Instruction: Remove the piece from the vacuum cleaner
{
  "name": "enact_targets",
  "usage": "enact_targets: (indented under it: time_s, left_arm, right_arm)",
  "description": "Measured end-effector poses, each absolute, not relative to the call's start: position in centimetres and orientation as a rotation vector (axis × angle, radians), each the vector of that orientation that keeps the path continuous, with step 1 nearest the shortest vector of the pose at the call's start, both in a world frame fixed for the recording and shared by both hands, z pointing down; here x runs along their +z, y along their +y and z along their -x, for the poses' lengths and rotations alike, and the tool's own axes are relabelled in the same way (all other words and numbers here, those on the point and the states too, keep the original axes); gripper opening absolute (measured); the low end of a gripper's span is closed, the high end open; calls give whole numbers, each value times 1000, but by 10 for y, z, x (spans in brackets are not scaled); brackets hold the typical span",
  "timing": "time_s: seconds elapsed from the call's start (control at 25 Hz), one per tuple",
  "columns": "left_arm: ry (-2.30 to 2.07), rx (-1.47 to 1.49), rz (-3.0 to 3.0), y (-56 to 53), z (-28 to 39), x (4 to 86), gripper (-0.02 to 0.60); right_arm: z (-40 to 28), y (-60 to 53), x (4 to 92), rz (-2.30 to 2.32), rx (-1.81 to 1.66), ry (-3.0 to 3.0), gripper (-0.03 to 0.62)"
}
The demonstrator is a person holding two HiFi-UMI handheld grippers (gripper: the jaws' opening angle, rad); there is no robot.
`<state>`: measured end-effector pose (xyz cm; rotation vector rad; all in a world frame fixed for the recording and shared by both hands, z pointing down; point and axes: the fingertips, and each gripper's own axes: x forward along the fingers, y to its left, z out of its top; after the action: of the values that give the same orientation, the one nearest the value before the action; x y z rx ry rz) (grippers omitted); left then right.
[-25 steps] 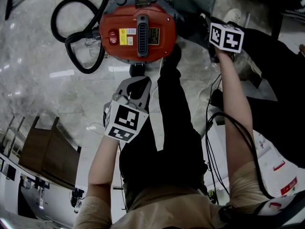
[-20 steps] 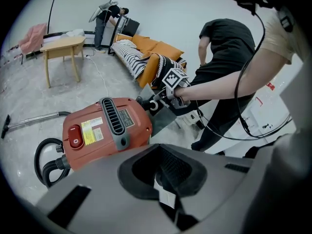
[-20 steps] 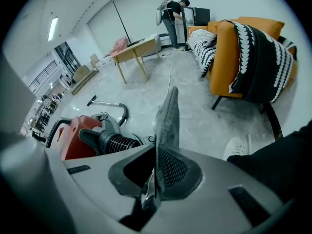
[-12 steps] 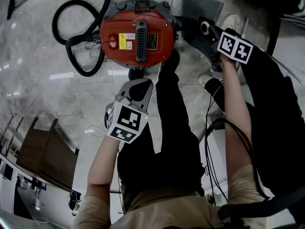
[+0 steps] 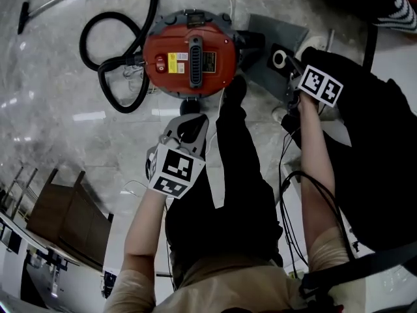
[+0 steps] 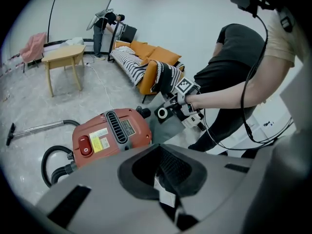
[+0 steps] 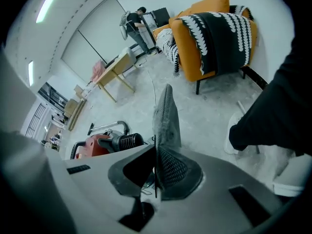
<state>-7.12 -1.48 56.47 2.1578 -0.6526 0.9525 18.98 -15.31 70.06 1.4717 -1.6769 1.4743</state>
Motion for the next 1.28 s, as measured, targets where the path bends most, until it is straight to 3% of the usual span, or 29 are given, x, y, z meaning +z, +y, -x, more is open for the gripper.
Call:
enact_targets:
  time_s: [0.68, 1.28]
  left_arm:
    - [-683, 1026, -2322, 4, 94, 430, 3]
    - [-710, 979, -2400, -1, 90, 322, 3]
  right_arm:
    - [-157, -53, 583, -1543, 1554, -1721, 31]
    - [-135, -64, 443, -1499, 1443, -1895, 31]
